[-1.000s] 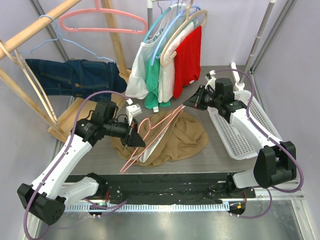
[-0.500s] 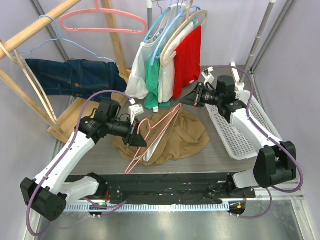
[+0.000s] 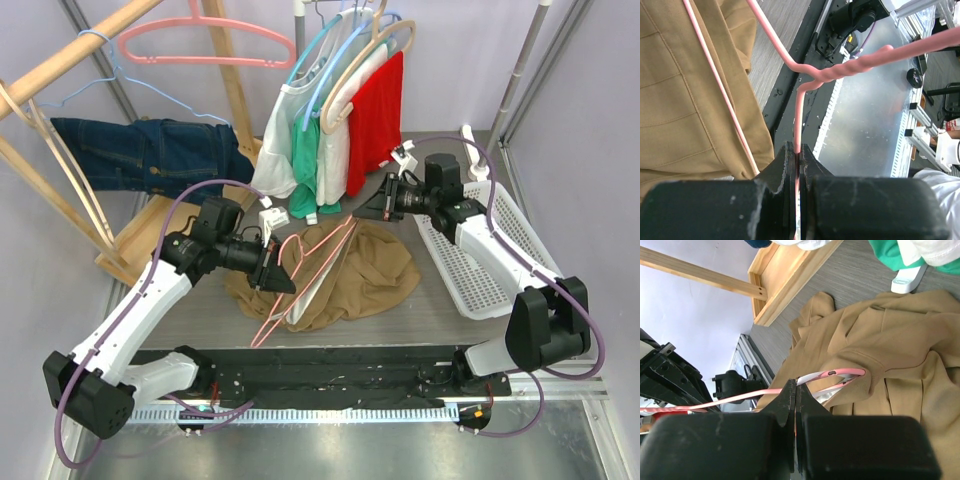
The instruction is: Place the skirt on the hanger
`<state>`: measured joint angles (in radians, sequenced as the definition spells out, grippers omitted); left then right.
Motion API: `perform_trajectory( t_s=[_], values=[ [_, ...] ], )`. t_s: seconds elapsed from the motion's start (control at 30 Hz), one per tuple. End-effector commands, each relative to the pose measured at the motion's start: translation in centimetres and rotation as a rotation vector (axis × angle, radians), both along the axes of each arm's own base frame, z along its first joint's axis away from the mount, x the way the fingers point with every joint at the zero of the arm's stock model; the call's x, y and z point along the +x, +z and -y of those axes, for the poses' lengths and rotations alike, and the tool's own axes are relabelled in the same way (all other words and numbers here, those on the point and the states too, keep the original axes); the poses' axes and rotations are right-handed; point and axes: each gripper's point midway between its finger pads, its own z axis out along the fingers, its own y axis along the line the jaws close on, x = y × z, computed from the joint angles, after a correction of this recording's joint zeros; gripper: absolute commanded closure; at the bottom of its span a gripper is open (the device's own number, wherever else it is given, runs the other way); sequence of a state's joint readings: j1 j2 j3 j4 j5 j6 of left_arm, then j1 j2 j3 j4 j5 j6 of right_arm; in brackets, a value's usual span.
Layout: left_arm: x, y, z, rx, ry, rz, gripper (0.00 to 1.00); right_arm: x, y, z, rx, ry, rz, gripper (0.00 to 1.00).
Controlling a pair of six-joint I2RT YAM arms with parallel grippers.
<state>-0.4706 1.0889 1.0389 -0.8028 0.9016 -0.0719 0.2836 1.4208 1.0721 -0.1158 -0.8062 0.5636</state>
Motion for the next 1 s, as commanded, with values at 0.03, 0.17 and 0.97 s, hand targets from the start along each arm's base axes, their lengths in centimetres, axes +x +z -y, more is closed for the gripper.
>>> perform_trajectory(
  t_s=[0.03,0.17,0.97],
  values=[
    [0.3,1.0,0.6,-0.051,-0.015,0.015,1.00,-0.3,3.4,-1.1,0.018,0.057,0.079,0.99],
    [1.1,0.9,0.8,-0.049,0.007,0.026,1.00,-1.4,3.4,-2.7,0.011,0.137,0.071,0.99],
    [5.3,3.2,0.0,-0.025,0.230,0.215,1.00,-2.7,8.2,0.4,-0.222,0.026,0.309,0.37]
  ],
)
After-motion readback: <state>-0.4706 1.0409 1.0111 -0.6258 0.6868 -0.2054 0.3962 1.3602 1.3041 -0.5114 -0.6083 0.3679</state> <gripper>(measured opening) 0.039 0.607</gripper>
